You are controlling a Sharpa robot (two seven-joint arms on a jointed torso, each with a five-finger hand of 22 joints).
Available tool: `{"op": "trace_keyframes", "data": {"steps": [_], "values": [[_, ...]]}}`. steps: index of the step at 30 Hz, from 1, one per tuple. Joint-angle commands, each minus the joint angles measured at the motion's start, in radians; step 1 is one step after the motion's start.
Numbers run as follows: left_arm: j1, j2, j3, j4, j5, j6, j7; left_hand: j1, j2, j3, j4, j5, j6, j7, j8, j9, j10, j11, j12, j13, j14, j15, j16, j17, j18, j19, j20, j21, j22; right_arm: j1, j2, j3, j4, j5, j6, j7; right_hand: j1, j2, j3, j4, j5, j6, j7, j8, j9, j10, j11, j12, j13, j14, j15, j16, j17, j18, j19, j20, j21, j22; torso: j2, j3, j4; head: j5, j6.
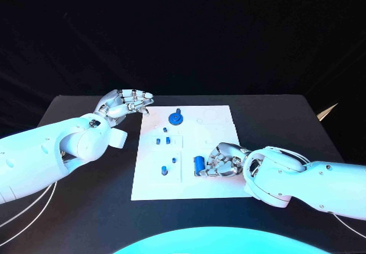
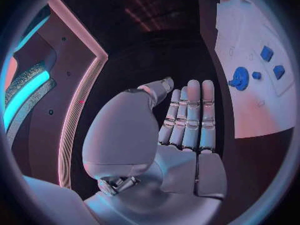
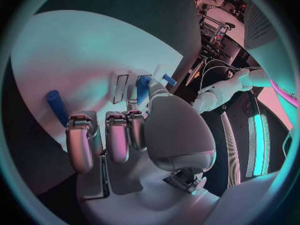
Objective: Assemble the parts on the task board
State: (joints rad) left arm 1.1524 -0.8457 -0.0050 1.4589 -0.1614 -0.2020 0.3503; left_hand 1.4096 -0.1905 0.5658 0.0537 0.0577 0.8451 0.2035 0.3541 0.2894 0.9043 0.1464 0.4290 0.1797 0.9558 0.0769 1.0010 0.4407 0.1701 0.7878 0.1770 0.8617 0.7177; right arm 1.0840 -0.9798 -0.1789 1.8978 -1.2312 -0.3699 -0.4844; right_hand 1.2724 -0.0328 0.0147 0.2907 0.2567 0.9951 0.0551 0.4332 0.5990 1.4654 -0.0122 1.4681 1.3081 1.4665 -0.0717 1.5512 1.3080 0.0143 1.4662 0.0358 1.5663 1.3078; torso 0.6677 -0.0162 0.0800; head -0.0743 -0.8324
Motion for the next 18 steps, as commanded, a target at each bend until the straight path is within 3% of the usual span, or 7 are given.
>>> {"op": "trace_keyframes", "data": {"steps": [1,3,6,13,18], "values": [[0.0,0.001,0.001,0.002,0.003,0.013,0.004,0.001,0.005,-0.001,-0.004,0.002,-0.005,-0.001,0.007,0.0,-0.009,-0.001,0.006,-0.001,-0.007,0.0,-0.005,-0.001,0.012,-0.005,0.002,-0.006,-0.001,0.0,0.0,0.001,-0.01,-0.026,-0.006,-0.004,-0.003,0.025,0.009,0.0,0.004,0.006,0.001,-0.006,-0.001,0.063,-0.006,0.005,0.209,0.096,-0.009,0.004,0.224,-0.014,0.105,-0.01,0.004,0.263,0.0,-0.0002,0.0008,0.0,0.0],[0.0,0.001,0.001,0.002,0.003,0.013,0.004,0.001,0.005,-0.001,-0.004,0.002,-0.005,-0.001,0.007,0.0,-0.009,-0.001,0.006,-0.001,-0.007,0.0,-0.005,-0.001,0.012,-0.005,0.002,-0.006,-0.001,0.0,-0.001,0.001,-0.011,-0.024,-0.003,-0.001,-0.005,0.022,0.009,0.0,0.003,0.006,0.001,-0.006,-0.002,0.063,-0.006,0.005,0.209,0.096,-0.009,0.004,0.223,-0.014,0.105,-0.01,0.004,0.263,0.0,0.0002,0.0006,0.001,-0.001],[0.0,0.0,0.001,0.002,0.003,0.013,0.004,0.001,0.005,-0.001,-0.004,0.002,-0.005,-0.001,0.007,0.0,-0.009,-0.001,0.006,-0.001,-0.007,0.0,-0.005,-0.001,0.012,-0.005,0.002,-0.006,-0.001,0.0,-0.001,0.001,-0.012,-0.02,0.01,0.006,-0.013,-0.003,0.006,-0.002,0.001,0.007,0.002,-0.007,-0.003,0.064,-0.005,0.005,0.21,0.097,-0.009,0.005,0.224,-0.014,0.105,-0.01,0.004,0.263,0.0,0.0003,0.0003,0.0,-0.002],[0.0,-0.001,0.001,0.002,0.003,0.014,0.003,0.001,0.005,-0.001,-0.004,0.002,-0.005,-0.001,0.007,0.0,-0.009,-0.001,0.006,-0.001,-0.007,0.0,-0.005,-0.001,0.012,-0.005,0.002,-0.006,-0.001,0.0,-0.005,0.001,-0.009,-0.01,0.043,0.028,-0.043,-0.099,-0.009,0.001,0.001,0.012,0.006,-0.007,-0.005,0.062,-0.001,0.001,0.209,0.097,-0.005,0.005,0.226,-0.014,0.105,-0.007,0.004,0.263,0.0,-0.0007,0.0,0.001,-0.004],[0.0,-0.002,0.001,0.002,0.003,0.013,0.003,0.002,0.006,-0.001,-0.004,0.002,-0.007,0.0,0.008,0.0,-0.01,-0.001,0.007,-0.001,-0.008,0.0,-0.005,-0.001,0.012,-0.005,0.002,-0.006,-0.001,0.0,-0.011,0.001,-0.005,-0.01,0.052,0.035,-0.046,-0.116,-0.008,0.0,0.002,0.012,0.006,-0.006,-0.005,0.062,-0.001,0.0,0.208,0.097,-0.005,0.005,0.227,-0.014,0.105,-0.007,0.004,0.263,0.0,-0.0003,0.0004,0.001,-0.004]]}}
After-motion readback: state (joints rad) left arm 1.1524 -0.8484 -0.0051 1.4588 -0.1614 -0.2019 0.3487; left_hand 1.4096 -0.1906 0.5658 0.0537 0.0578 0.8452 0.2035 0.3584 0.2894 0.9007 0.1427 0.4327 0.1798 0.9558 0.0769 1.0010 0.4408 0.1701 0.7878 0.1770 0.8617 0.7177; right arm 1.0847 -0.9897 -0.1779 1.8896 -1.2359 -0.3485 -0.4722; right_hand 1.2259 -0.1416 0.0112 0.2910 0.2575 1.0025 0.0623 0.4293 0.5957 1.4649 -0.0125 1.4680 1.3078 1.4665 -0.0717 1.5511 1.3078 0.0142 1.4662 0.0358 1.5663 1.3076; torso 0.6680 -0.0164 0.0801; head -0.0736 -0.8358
